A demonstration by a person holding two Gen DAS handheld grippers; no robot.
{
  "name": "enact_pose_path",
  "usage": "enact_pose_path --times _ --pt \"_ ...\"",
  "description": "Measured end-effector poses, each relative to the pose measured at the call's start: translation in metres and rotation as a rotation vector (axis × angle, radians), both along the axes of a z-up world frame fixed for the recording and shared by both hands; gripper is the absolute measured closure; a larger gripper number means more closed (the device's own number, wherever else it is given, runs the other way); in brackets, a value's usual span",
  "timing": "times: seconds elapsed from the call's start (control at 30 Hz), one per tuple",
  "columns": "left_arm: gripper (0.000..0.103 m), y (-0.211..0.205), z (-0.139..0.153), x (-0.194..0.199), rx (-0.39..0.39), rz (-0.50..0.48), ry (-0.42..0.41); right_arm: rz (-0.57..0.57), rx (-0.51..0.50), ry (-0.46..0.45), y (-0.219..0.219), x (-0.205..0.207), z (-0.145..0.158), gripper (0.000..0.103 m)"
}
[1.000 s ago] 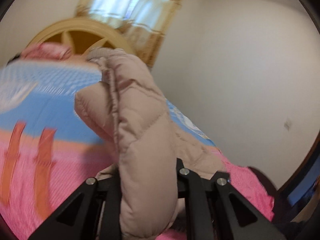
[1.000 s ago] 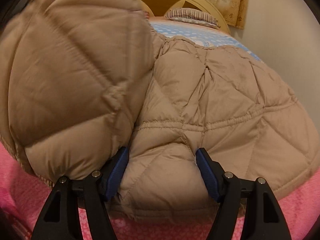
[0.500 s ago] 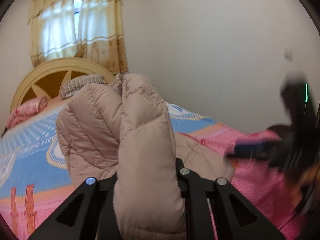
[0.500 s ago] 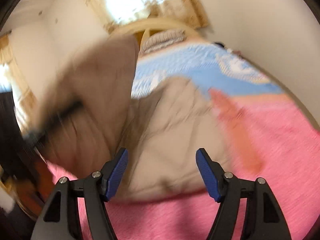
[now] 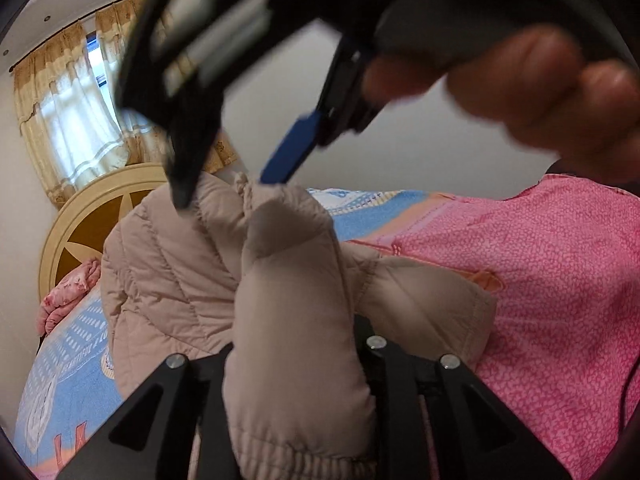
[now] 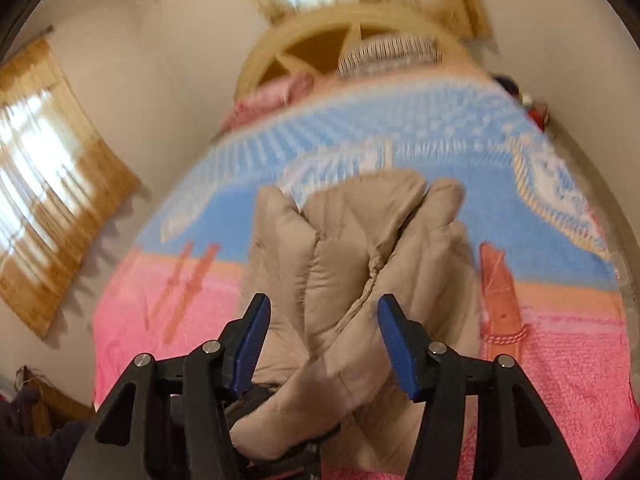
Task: Fold large clothes
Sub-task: 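Grasp the jacket bundle with the right tool while the left tool holds it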
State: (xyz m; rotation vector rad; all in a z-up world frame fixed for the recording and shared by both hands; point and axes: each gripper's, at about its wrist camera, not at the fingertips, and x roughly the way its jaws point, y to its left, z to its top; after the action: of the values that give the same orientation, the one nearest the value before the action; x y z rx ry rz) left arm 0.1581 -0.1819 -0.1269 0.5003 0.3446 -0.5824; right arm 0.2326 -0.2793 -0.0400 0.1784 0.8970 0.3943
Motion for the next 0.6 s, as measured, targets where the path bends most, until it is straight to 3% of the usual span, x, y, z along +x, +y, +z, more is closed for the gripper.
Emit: enact_pose_path --times 0.1,0.17,0.2,0.27,0.4,0.53,0.6 --pt "0.057 0.009 0.006 -0.002 0.002 0.016 0.0 0.001 -0.086 0.044 0.011 0.017 -0.017 0.075" --pt "0.034 0.02 0.016 -0.015 -0.022 0.0 -0.007 -0.007 -0.119 0.047 0.01 0.021 -0.025 0.081" --pt "0.028 0.026 0.022 -0.022 -0.034 -0.002 -0.011 -0.02 -0.125 0.047 0.005 0.016 -0.026 0.083" --pt "0.007 0.041 0.034 -0.043 -0.064 -0.017 -0.039 -0.043 -0.117 0.049 -0.005 0.006 -0.028 0.087" --pt "0.0 0.093 0.053 -0.059 -0.165 0.001 -0.031 -0.077 -0.139 0.054 -0.02 -0.002 -0.03 0.092" --pt "0.0 0.135 0.049 0.002 -0.242 0.214 0.061 -0.107 -0.136 0.078 -0.035 -0.006 -0.045 0.093" --pt "0.0 0.135 0.035 0.035 -0.265 0.236 0.153 -0.118 -0.12 0.077 -0.038 -0.008 -0.049 0.092"
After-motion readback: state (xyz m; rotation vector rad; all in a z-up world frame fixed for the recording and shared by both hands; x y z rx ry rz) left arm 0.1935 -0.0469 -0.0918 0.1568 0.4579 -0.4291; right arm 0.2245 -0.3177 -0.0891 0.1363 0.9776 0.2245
